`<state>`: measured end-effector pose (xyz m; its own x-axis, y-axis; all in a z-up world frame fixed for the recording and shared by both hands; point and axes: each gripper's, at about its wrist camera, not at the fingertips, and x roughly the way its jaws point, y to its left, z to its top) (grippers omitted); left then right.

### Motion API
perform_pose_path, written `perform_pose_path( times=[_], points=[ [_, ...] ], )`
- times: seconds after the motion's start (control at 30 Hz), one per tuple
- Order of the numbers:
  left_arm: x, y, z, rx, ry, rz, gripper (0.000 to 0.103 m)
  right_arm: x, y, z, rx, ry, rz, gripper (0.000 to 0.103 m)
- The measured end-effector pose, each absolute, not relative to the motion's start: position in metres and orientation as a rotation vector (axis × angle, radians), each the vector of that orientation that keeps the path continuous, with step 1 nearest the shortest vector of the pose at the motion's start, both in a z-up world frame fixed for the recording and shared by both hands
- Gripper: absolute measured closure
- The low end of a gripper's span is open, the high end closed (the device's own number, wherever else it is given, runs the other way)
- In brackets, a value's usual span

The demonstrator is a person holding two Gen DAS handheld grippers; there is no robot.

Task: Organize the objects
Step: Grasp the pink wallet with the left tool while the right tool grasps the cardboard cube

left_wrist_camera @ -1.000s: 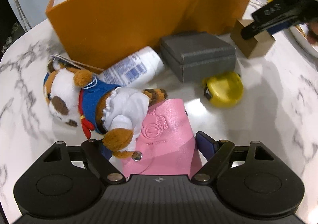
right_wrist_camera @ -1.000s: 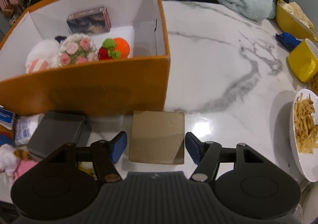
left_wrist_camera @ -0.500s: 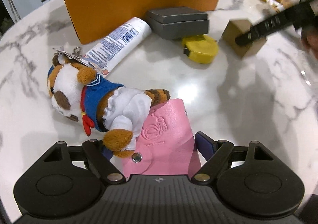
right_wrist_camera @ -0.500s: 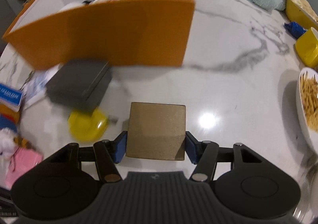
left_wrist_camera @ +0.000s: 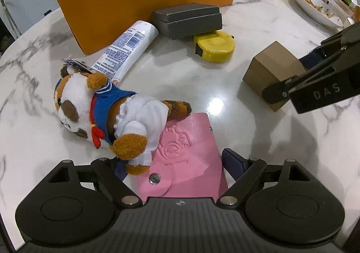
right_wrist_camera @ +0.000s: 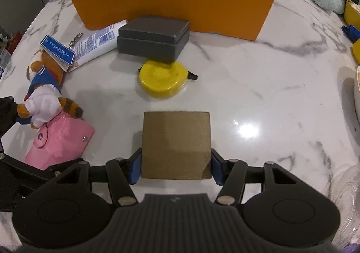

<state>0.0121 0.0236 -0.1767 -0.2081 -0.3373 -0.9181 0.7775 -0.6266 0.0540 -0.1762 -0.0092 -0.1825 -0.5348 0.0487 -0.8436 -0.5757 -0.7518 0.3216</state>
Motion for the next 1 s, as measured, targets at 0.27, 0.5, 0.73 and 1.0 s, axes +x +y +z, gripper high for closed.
perform_pose_path(
  times=[0.27,0.5,0.73,1.0],
  points=[
    [0.011,0.017,-0.176,1.271,0.55,-1.919,0.008,-0.194,-0.009,-0.19,-1.296,0.816,2.279,0.041],
    [0.011,0.017,-0.178,1.239,0.568,-1.911,0.003,-0.193,-0.017,-0.188,-1.253,0.78,2.326,0.042],
    [0.005,0.007,-0.18,1.293,0.624,-1.826,0.0,-0.19,-0.018,-0.19,-1.194,0.782,2.327,0.042],
    [0.011,0.009,-0.176,1.328,0.635,-1.856,0.011,-0.195,-0.017,-0.187,-1.271,0.801,2.301,0.042]
  ],
)
